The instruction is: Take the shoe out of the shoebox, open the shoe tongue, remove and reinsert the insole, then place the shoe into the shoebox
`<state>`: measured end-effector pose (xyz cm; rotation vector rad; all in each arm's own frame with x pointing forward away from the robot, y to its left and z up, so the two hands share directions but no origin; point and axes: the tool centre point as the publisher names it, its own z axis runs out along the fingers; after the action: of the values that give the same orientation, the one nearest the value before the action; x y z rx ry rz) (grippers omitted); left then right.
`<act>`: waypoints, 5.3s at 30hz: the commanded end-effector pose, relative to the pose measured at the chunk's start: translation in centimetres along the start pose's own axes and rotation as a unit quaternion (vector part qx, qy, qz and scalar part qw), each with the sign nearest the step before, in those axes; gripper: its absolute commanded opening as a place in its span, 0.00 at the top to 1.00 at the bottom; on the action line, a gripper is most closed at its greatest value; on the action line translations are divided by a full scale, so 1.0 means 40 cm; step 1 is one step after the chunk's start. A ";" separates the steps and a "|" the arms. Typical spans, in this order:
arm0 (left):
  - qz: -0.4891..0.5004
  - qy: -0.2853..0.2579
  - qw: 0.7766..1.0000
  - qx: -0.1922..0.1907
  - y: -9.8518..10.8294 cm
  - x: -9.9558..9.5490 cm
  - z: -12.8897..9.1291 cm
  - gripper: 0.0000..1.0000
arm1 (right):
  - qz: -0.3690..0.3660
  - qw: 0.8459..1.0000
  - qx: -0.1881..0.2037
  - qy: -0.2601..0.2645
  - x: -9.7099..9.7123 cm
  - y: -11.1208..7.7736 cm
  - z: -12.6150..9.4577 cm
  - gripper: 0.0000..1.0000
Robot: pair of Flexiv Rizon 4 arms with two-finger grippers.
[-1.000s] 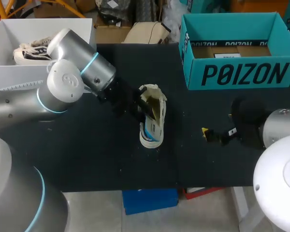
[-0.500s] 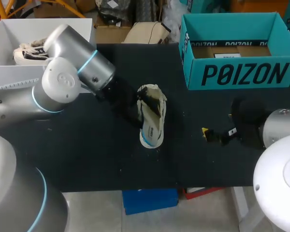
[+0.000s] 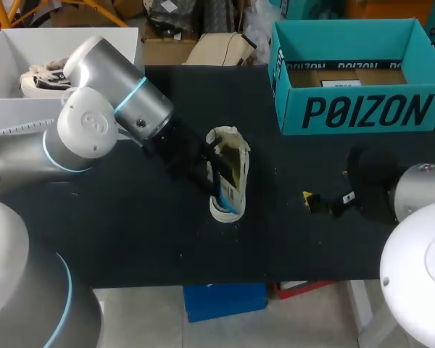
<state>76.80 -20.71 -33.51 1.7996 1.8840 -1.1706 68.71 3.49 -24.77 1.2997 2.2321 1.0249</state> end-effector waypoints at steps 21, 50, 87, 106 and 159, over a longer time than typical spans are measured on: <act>0.006 -0.021 0.999 -0.048 0.028 0.008 0.010 1.00 | 0.000 1.000 -0.002 -0.001 0.003 -0.004 0.001 0.00; -0.026 -0.004 0.995 -0.095 0.162 0.021 0.015 1.00 | 0.000 1.000 -0.002 -0.001 0.003 -0.004 0.001 0.00; -0.008 0.013 0.993 -0.113 0.104 -0.039 -0.033 1.00 | 0.000 1.000 -0.002 -0.001 0.003 -0.004 0.001 0.00; -0.004 0.198 0.972 -0.129 0.102 0.038 0.007 1.00 | 0.000 1.000 -0.002 -0.001 0.003 -0.004 0.001 0.00; -0.149 -0.169 0.954 -0.198 0.180 0.006 -0.251 1.00 | 0.000 1.000 -0.002 -0.001 0.003 -0.004 0.001 0.00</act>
<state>86.75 -16.17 -30.40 1.5694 2.1908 -0.9012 68.71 3.49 -24.77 1.2996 2.2321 1.0250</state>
